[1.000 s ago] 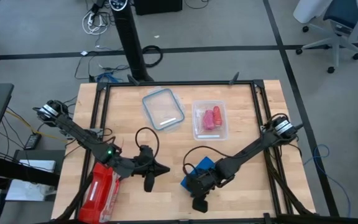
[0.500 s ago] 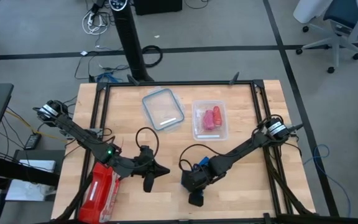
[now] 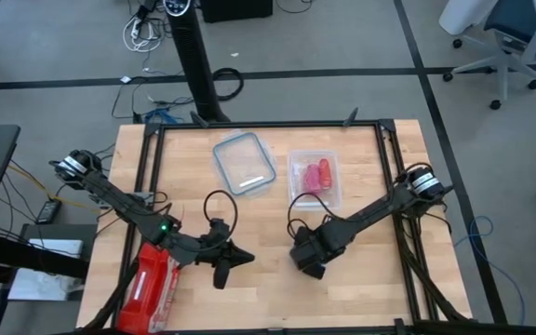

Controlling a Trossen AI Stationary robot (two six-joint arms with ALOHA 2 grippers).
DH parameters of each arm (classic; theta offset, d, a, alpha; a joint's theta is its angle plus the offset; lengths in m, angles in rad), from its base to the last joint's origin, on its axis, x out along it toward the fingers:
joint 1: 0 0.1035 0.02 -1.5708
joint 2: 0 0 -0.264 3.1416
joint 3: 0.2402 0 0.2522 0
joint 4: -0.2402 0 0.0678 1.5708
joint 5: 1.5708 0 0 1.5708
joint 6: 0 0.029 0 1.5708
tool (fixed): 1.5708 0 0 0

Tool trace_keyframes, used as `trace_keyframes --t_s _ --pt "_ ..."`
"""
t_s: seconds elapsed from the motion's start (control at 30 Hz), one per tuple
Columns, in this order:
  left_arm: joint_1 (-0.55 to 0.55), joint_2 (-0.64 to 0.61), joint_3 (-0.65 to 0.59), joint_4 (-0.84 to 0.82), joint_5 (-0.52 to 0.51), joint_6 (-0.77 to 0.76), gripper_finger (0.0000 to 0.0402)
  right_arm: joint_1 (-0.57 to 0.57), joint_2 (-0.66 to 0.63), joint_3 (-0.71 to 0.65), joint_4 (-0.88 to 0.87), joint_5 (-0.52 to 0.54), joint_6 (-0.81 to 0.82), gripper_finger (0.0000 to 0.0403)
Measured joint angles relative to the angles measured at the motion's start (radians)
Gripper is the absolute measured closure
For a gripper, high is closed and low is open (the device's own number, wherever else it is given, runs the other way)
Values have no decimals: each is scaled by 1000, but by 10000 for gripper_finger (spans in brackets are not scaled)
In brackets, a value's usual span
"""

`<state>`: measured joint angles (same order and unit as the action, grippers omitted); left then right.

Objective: Roll bandage
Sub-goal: Roll the blue bandage

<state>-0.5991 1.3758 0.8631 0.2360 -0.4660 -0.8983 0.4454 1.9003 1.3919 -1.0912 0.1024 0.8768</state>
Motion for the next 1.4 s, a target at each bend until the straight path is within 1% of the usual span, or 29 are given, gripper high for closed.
trace_keyframes --t_s 0.13,0.23,0.33,0.43,0.53,0.67,0.97,1.17,1.3,1.4 --pt "0 0 0 8 0 1 401 2 -47 5 0 25 -9 401" --pt "0 0 0 17 13 1 401 2 -58 1 33 24 -9 402" --pt "-4 0 0 25 25 2 401 1 -94 3 153 -21 -33 401" --pt "-5 0 0 27 27 3 401 9 -96 4 287 -82 -64 401" --pt "-4 0 0 31 27 3 401 16 -89 3 371 -113 -70 401" --pt "-5 0 0 35 27 3 401 19 -87 -29 434 -122 -63 401" --pt "-5 0 0 36 27 3 401 17 -85 -130 463 -131 -50 402" --pt "-5 0 0 36 34 3 401 14 -86 -199 527 -133 -38 402" --pt "-5 0 0 36 34 3 401 9 -96 -230 446 -101 3 402" --pt "-5 0 0 35 43 3 401 -7 -93 -243 314 -50 21 402"
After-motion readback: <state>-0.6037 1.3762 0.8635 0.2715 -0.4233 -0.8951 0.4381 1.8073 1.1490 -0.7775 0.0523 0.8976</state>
